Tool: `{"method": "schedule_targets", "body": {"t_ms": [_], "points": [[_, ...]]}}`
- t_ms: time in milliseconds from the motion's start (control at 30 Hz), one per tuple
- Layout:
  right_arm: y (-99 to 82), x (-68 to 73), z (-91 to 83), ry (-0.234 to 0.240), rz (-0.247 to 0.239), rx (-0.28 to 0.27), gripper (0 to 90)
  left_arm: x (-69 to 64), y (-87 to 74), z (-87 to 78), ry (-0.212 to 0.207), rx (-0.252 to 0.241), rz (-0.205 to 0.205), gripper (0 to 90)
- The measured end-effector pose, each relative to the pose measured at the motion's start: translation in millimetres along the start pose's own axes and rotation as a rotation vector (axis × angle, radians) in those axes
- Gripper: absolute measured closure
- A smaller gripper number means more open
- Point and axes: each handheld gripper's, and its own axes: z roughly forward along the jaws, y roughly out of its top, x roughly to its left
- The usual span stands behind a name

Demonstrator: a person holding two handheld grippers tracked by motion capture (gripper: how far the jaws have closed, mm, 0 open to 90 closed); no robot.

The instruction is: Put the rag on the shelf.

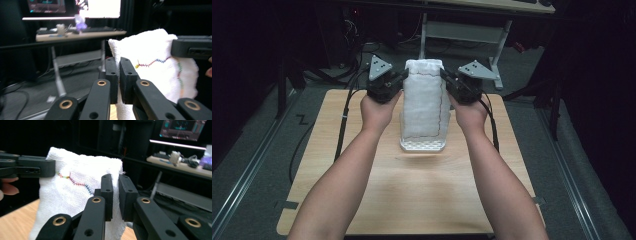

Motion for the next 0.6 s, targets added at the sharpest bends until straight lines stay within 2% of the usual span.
{"method": "schedule_targets", "body": {"t_ms": [200, 433, 500, 600], "points": [[-7.3, -14.3, 24.0, -0.015, 0.028, 0.055, 83.1, 8.2, -6.9, 21.8, 0.015, 0.040, -0.020, 86.4], [-21.3, -21.5, 45.0, -0.013, 0.000, 0.124, 83.0, 15.9, -24.2, 39.0, 0.024, 0.109, -0.033, 86.3], [-25.2, -22.6, 49.3, -0.008, 0.008, 0.143, 82.9, 18.1, -29.5, 42.5, 0.023, 0.128, -0.039, 86.2], [-31.6, -24.6, 56.4, 0.010, 0.025, 0.183, 82.8, 24.6, -39.3, 49.0, 0.005, 0.202, -0.065, 86.2]]}}
